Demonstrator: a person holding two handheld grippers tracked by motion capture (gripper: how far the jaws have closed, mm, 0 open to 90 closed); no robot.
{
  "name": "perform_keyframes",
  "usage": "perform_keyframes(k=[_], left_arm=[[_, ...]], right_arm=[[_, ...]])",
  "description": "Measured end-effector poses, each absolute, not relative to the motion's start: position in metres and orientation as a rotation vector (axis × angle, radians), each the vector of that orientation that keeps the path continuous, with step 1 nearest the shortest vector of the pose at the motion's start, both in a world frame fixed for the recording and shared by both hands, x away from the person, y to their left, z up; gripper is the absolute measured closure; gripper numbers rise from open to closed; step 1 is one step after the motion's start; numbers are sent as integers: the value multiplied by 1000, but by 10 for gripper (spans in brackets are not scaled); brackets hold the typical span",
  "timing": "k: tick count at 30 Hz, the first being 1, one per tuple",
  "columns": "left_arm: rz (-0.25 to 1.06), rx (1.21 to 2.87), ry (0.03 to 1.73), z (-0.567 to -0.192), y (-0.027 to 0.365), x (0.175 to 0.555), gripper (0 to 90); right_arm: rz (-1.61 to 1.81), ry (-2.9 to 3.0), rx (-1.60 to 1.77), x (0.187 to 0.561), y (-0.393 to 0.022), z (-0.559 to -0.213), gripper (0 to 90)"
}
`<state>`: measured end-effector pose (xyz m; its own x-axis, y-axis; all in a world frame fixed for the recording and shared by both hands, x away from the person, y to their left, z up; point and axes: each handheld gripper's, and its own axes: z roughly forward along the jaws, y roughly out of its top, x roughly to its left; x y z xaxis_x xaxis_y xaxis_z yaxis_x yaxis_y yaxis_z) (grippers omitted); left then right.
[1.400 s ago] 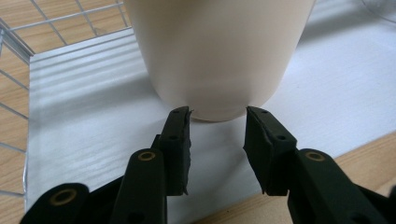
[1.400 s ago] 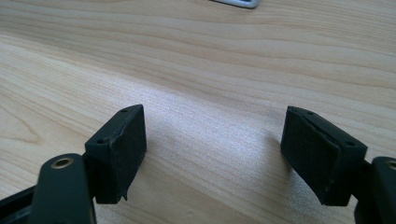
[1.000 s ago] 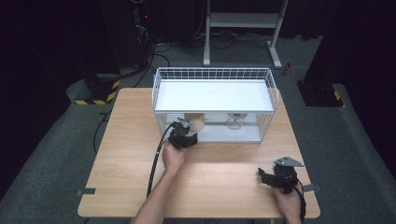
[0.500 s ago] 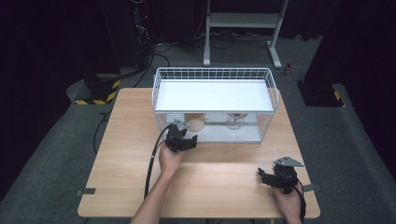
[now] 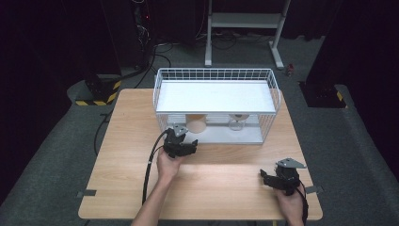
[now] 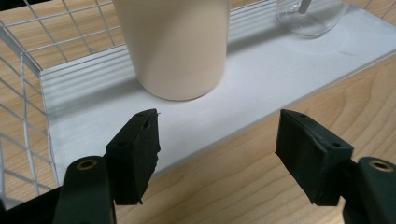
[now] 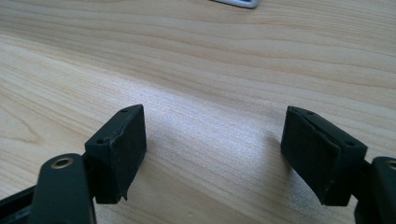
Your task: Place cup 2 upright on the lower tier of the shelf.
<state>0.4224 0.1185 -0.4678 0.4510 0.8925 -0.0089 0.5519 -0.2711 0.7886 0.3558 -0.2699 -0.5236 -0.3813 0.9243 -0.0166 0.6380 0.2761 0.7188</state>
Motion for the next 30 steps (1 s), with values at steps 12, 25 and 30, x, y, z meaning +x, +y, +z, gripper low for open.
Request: perform_keyframes(k=[12, 25, 30], left_arm=[[545, 1907, 1221, -463, 125, 411, 281], [545, 1906, 1201, -459, 131, 398, 262], [540, 1895, 1214, -462, 138, 390, 255]], right_arm=[[884, 2117, 1406, 356, -270, -524, 224], [884, 2117, 1406, 356, -270, -524, 224], [884, 2117, 1406, 356, -270, -524, 224]])
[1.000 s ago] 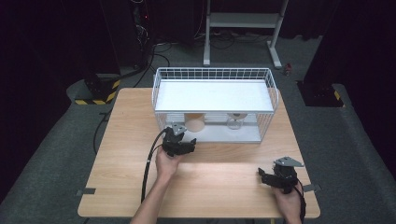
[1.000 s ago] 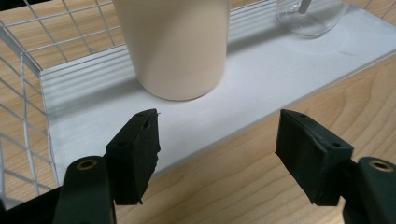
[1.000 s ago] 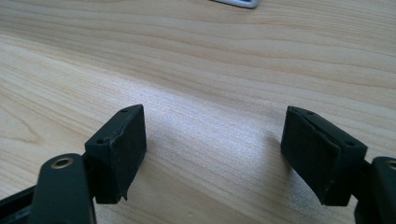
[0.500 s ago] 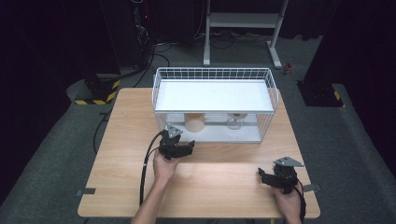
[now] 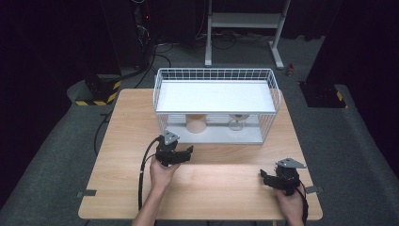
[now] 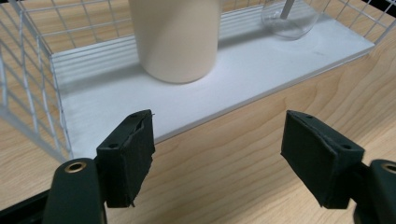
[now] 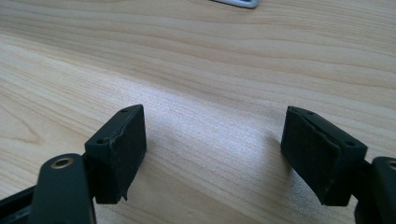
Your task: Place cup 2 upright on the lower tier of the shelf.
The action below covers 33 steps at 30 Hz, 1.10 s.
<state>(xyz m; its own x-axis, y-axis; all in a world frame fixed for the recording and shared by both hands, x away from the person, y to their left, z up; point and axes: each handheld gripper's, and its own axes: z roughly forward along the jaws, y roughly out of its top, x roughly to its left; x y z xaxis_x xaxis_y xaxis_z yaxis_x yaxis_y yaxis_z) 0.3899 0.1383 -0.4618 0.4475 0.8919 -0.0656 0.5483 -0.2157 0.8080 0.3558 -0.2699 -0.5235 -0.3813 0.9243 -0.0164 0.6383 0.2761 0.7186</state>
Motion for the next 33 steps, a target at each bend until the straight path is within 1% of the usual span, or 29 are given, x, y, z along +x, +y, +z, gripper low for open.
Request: perform_keyframes(k=[16, 20, 30, 33], left_arm=[[527, 1849, 1232, -470, 152, 371, 246], [544, 1850, 1233, -470, 155, 366, 239], [537, 1840, 1244, -477, 163, 355, 220], [561, 1843, 1258, -480, 164, 352, 211]], right_arm=[[884, 2117, 1406, 356, -270, -524, 224], [884, 2117, 1406, 356, -270, -524, 224], [884, 2117, 1406, 356, -270, -524, 224], [884, 2117, 1406, 356, -270, -524, 224]])
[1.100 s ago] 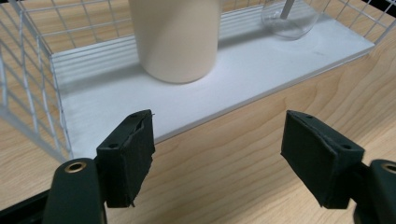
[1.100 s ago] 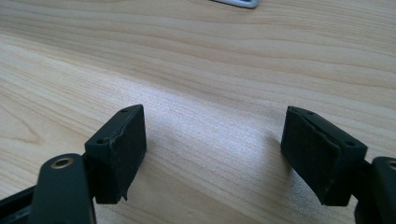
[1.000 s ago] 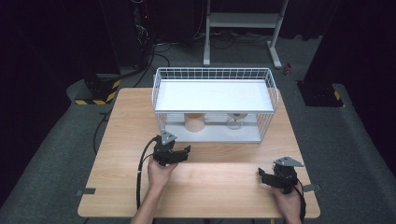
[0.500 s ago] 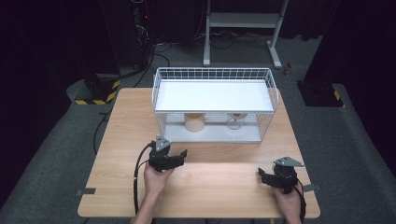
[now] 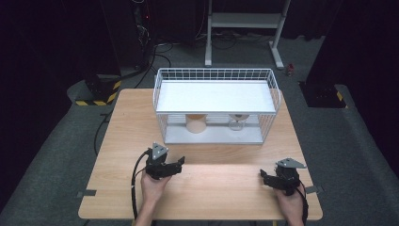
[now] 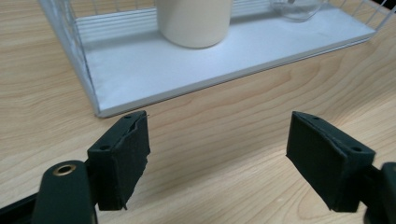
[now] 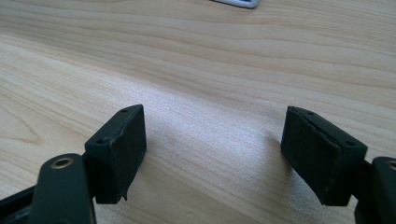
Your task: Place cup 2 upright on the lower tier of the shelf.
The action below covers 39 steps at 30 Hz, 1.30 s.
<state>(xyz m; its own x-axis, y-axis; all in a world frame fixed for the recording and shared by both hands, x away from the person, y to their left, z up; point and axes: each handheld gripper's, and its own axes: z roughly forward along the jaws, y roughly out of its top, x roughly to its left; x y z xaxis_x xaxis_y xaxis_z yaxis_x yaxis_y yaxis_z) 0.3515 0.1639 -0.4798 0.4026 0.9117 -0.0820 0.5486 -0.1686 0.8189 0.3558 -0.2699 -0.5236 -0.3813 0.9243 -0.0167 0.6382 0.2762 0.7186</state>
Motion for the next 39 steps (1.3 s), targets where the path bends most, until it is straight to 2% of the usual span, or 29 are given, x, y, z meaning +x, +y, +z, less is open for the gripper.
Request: perform_keyframes(k=[10, 37, 39], left_arm=[[546, 1836, 1272, -487, 167, 344, 202], [595, 1929, 1312, -521, 172, 336, 191], [604, 1972, 1345, -528, 169, 337, 198]], right_arm=[[884, 2117, 1406, 356, -270, -524, 224], [884, 2117, 1407, 356, -270, -524, 224], [884, 2117, 1406, 356, -270, -524, 224]])
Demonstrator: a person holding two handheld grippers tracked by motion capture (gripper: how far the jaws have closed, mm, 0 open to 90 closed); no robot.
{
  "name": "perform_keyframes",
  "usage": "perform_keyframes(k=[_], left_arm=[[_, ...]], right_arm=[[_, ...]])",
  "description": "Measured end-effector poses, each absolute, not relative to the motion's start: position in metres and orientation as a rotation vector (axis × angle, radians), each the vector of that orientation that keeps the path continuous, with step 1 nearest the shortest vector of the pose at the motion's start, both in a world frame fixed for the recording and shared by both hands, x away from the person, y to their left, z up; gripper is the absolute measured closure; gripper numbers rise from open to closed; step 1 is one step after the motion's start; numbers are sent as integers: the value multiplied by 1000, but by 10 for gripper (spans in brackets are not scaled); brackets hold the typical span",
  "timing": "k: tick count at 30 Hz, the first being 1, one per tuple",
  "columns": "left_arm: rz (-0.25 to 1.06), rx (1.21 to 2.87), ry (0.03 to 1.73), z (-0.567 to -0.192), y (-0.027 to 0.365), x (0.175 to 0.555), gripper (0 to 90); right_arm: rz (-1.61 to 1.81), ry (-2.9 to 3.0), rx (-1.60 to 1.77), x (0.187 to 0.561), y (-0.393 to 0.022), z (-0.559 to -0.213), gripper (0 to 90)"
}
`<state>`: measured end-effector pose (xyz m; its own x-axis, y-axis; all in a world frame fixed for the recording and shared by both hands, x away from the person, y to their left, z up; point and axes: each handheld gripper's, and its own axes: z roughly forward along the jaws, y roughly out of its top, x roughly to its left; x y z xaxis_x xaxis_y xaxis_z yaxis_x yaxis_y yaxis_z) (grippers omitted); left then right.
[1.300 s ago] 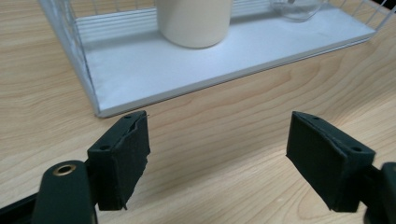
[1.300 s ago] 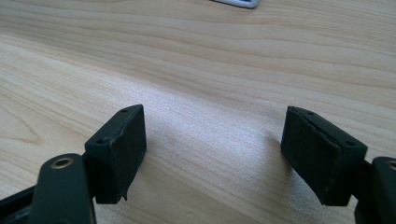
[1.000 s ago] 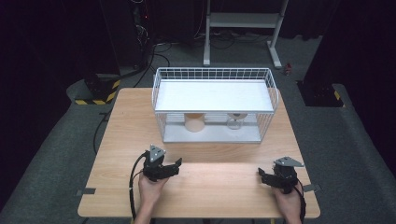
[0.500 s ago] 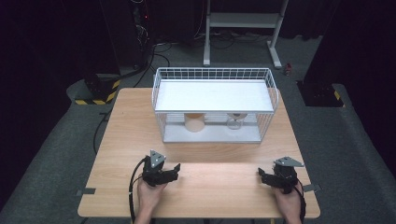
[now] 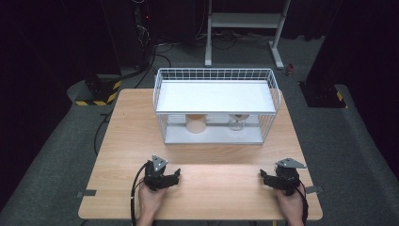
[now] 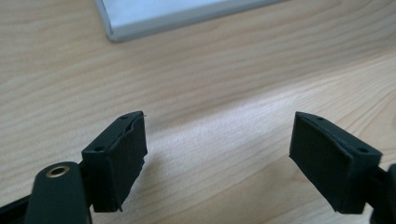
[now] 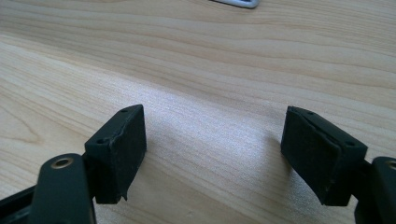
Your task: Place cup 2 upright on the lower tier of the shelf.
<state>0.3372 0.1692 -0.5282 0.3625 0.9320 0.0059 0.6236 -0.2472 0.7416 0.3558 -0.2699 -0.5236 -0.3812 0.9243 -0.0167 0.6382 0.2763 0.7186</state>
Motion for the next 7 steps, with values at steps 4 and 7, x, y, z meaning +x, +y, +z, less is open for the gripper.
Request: perform_keyframes(k=[4, 7], left_arm=[[605, 1974, 1347, -528, 169, 337, 178], [605, 1974, 1347, -528, 169, 337, 178]], right_arm=[[884, 2117, 1406, 356, -270, -524, 224], [884, 2117, 1406, 356, -270, -524, 224]])
